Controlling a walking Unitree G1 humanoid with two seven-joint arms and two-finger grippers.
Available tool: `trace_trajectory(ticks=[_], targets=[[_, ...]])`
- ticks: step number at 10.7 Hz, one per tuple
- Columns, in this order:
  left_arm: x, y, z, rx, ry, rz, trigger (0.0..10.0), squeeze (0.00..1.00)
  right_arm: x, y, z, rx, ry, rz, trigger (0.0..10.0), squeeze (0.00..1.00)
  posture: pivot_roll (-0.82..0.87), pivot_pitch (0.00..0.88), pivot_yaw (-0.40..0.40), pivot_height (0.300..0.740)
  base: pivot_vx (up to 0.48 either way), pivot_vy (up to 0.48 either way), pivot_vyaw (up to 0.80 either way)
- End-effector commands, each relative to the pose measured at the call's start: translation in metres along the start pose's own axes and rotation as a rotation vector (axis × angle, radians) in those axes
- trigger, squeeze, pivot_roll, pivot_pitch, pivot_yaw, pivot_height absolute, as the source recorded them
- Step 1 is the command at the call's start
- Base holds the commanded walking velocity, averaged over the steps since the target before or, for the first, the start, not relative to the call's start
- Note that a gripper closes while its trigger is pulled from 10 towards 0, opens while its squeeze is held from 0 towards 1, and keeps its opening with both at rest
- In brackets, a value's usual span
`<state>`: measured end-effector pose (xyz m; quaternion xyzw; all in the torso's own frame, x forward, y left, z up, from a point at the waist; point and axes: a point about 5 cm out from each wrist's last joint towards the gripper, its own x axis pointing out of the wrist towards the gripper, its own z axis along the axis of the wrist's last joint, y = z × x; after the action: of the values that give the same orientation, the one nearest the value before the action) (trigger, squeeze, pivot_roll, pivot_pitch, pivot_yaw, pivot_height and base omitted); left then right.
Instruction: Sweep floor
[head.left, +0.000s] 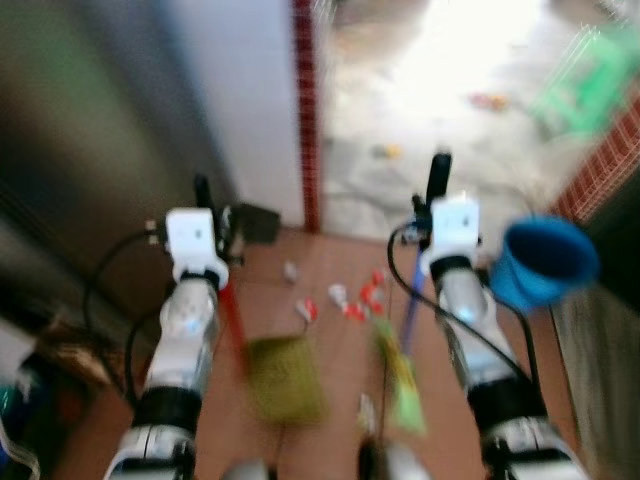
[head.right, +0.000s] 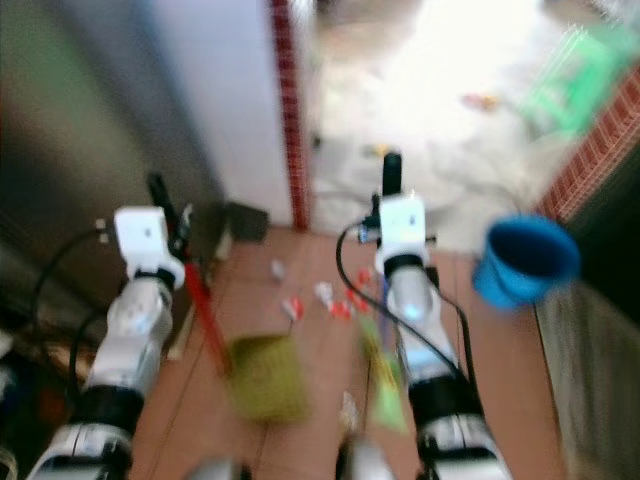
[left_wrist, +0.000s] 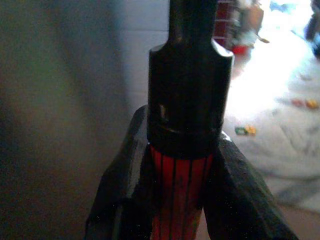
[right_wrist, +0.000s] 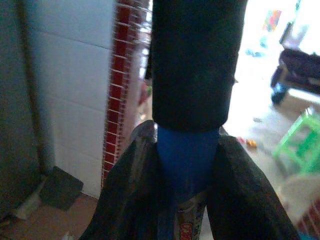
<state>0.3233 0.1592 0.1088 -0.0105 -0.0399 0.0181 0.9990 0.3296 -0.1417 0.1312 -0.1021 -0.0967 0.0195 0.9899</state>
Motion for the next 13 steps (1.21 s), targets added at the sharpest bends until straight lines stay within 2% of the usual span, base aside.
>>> trace_trajectory(ticks=[1,4,6,9,11,13], targets=[[0.001,0.01,0.009,0.018,-0.035,0.031,10.0,0.0,0.0,0.006,0.005,-0.004,-0.02,0.014,10.0,0.0,-0.06,0.072,0.047,0.74,0.0,0.0,0.0],[0.002,0.013,0.008,0.02,-0.018,0.053,10.0,0.0,0.001,0.007,0.005,0.001,-0.019,0.019,10.0,0.0,-0.06,0.061,0.044,0.74,0.0,0.0,0.0],[0.002,0.011,0.003,0.003,0.025,0.023,10.0,0.0,0.003,0.008,0.005,0.009,-0.01,0.026,10.0,0.0,-0.06,0.055,0.04,0.74,0.0,0.0,-0.23],[0.0,0.006,-0.015,0.07,0.075,0.006,10.0,0.0,0.004,0.007,0.001,-0.012,0.045,0.029,10.0,0.0,-0.08,0.088,0.017,0.74,0.0,0.0,0.0],[-0.004,0.003,-0.032,0.096,0.119,-0.015,10.0,0.0,0.009,0.001,-0.002,-0.016,0.08,-0.002,10.0,0.0,-0.1,0.076,0.027,0.74,0.0,0.0,0.0],[-0.004,-0.007,-0.04,0.063,0.125,-0.029,10.0,0.0,0.014,-0.001,-0.005,0.065,0.141,-0.037,10.0,0.0,-0.11,0.077,0.01,0.74,0.0,0.0,0.0]])
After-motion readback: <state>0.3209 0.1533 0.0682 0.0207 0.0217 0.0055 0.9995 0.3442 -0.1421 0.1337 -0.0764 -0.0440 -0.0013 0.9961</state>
